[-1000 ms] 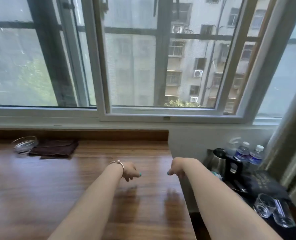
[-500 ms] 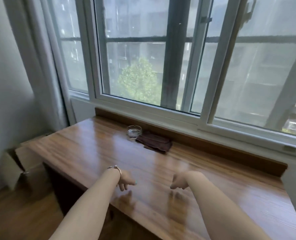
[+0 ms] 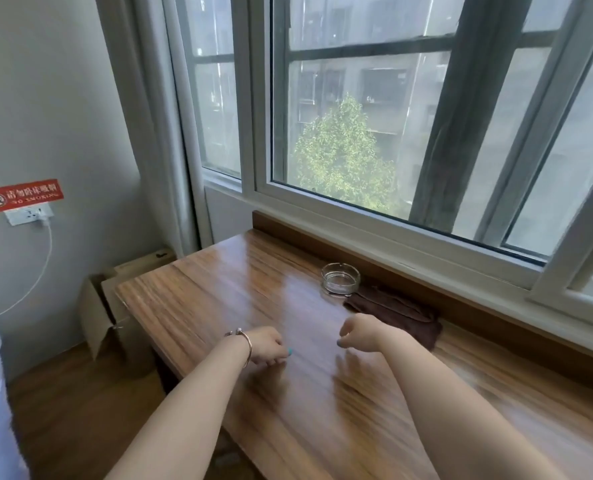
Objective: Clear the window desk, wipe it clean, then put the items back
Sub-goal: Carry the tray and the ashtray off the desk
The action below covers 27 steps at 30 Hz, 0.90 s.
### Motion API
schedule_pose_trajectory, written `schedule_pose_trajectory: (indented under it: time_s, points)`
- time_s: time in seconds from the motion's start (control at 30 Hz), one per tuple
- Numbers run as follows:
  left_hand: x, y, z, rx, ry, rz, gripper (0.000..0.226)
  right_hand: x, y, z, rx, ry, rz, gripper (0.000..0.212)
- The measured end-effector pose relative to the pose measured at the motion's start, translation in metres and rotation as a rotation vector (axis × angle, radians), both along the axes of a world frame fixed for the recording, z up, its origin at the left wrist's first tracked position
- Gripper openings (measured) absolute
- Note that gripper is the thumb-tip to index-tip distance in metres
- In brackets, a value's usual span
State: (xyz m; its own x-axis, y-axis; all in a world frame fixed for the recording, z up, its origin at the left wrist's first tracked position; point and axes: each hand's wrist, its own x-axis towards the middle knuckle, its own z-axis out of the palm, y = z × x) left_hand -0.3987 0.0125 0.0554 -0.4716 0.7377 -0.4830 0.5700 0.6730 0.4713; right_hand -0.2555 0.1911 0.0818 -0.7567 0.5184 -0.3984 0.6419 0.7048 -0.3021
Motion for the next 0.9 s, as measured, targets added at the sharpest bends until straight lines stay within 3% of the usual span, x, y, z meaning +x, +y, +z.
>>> schedule_pose_trajectory:
  time_s: [0.1, 0.27, 0.4, 0.57, 0.73, 0.9]
  points:
    - [-0.046, 0.026, -0.003, 0.098, 0.092, 0.037, 0.026, -0.043, 0.033, -0.005, 0.037, 0.165, -0.134, 0.049]
    - [-0.094, 0.064, -0.015, 0.16, 0.017, 0.02, 0.05, -0.085, 0.068, -0.021, 0.189, 0.231, -0.346, 0.069]
    - [-0.122, 0.085, -0.032, 0.144, 0.209, -0.137, 0.083, -0.101, 0.082, -0.037, 0.18, 0.235, -0.457, 0.101]
    - [-0.148, 0.107, -0.045, 0.215, 0.212, -0.154, 0.106, -0.124, 0.093, -0.052, 0.221, 0.213, -0.473, 0.133]
    - [-0.164, 0.125, -0.054, 0.277, 0.196, -0.254, 0.109, -0.144, 0.096, -0.063, 0.265, 0.208, -0.522, 0.142]
    - [-0.18, 0.141, -0.051, 0.319, 0.214, -0.348, 0.111, -0.158, 0.095, -0.065, 0.305, 0.276, -0.622, 0.137]
